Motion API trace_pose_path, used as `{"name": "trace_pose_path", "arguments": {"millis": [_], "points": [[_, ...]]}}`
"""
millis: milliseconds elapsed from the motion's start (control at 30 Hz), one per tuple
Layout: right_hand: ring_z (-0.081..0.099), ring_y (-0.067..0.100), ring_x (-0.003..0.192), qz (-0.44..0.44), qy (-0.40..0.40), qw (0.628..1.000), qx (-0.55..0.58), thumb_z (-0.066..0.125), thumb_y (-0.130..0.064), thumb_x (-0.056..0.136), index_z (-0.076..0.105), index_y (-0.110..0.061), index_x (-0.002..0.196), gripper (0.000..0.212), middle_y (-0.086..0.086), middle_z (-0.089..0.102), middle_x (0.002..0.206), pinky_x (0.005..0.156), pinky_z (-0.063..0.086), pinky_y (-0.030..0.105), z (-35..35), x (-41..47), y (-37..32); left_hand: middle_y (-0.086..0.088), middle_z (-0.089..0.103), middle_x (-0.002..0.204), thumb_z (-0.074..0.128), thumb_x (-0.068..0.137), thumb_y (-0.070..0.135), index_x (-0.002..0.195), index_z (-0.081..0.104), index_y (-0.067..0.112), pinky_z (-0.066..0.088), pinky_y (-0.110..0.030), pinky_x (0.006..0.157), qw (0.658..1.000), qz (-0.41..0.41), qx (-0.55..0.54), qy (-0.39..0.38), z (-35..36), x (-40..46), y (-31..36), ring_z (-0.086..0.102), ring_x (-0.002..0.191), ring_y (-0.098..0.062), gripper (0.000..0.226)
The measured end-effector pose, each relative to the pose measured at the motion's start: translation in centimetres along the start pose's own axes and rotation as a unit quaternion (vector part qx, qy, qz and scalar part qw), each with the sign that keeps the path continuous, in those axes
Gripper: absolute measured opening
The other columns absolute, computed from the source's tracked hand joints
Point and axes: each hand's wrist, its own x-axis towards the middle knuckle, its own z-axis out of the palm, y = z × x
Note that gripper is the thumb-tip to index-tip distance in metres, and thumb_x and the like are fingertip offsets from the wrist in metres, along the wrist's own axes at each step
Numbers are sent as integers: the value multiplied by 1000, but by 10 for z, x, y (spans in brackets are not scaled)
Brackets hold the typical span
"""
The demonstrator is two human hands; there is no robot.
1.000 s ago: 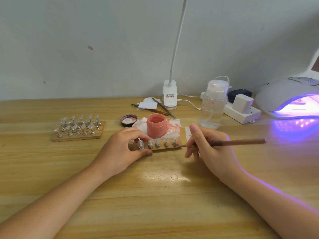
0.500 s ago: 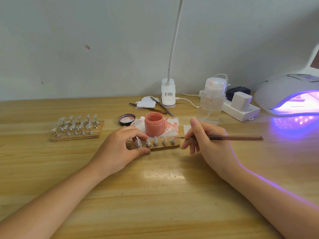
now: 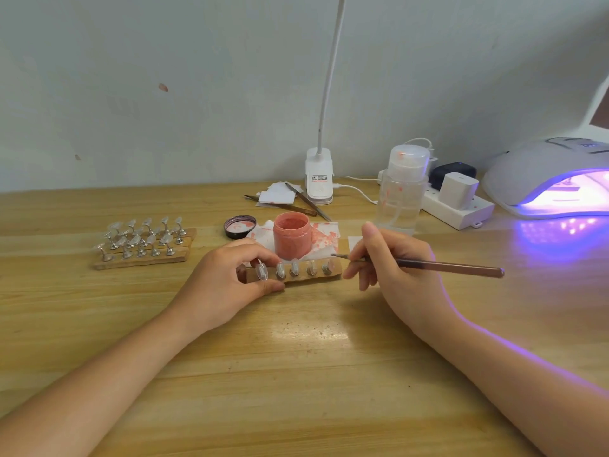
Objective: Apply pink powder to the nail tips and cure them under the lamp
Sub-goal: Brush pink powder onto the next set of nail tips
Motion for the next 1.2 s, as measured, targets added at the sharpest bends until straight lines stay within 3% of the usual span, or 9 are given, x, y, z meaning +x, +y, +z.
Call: {"name": "trace_pose_path", "arguments": {"millis": [133, 300, 367, 500, 667, 767, 933, 1033, 1200], "points": [[46, 7, 35, -2, -17, 1000, -19, 43, -37, 84, 58, -11, 54, 43, 8, 58, 44, 44, 38, 14, 0, -3, 0, 9, 64, 86, 79, 65, 17, 78, 65, 36, 45, -33, 67, 1000, 0, -6, -3, 0, 0, 0, 55, 78, -14, 27], [51, 12, 42, -55, -15, 997, -45, 44, -32, 89, 61, -4, 61, 43, 9, 62, 54, 45, 44, 23, 0, -4, 2, 13, 63, 83, 79, 64, 16, 79, 65, 36, 38, -9, 59, 1000, 19, 6, 4, -1, -1, -1, 54, 77, 2, 28], [49, 7, 40, -57, -29, 996, -62, 46, -33, 93, 61, -5, 58, 48, 7, 60, 50, 47, 40, 17, -1, -5, 3, 12, 63, 83, 79, 64, 14, 79, 66, 33, 36, -4, 60, 1000, 28, 8, 8, -1, -1, -1, 54, 78, 7, 28], [49, 6, 41, -95, -14, 993, -66, 43, -23, 93, 60, -2, 58, 44, 5, 59, 50, 48, 40, 15, -2, -5, 5, 9, 63, 83, 80, 64, 14, 80, 67, 29, 35, -3, 59, 999, 46, 14, 14, 0, -2, -1, 53, 74, 7, 25], [50, 6, 43, -110, -17, 989, -101, 49, -29, 94, 60, -4, 55, 47, 4, 57, 48, 49, 39, 14, -2, -6, 7, 11, 62, 79, 81, 64, 13, 80, 65, 34, 33, -7, 55, 996, 77, 27, 33, 0, -3, -1, 51, 69, 3, 31], [51, 6, 44, -131, -2, 987, -93, 42, -31, 92, 59, -4, 56, 48, 4, 58, 49, 50, 40, 16, -3, -6, 7, 14, 61, 79, 82, 63, 10, 81, 63, 36, 34, -10, 55, 993, 99, 37, 45, 1, -4, -1, 51, 70, -1, 36], [51, 7, 43, -117, -8, 987, -114, 49, -30, 93, 59, -7, 56, 45, 4, 57, 49, 50, 41, 15, -2, -5, 10, 13, 61, 81, 82, 63, 7, 84, 64, 32, 34, -8, 59, 990, 124, 54, 49, 1, -6, 1, 51, 75, 4, 37], [49, 8, 41, -136, 5, 985, -105, 41, -32, 92, 57, -10, 53, 47, 9, 54, 48, 49, 39, 12, -3, -7, 10, 13, 61, 80, 82, 63, 7, 85, 63, 33, 33, -8, 58, 988, 131, 57, 51, 1, -6, 1, 51, 74, 5, 38], [53, 4, 47, -145, -13, 981, -130, 45, -31, 93, 60, -8, 58, 44, 0, 59, 52, 50, 42, 14, -2, -5, 10, 11, 61, 80, 82, 62, 5, 85, 65, 29, 33, -2, 64, 987, 140, 59, 55, 2, -5, -1, 50, 75, 10, 38]]}}
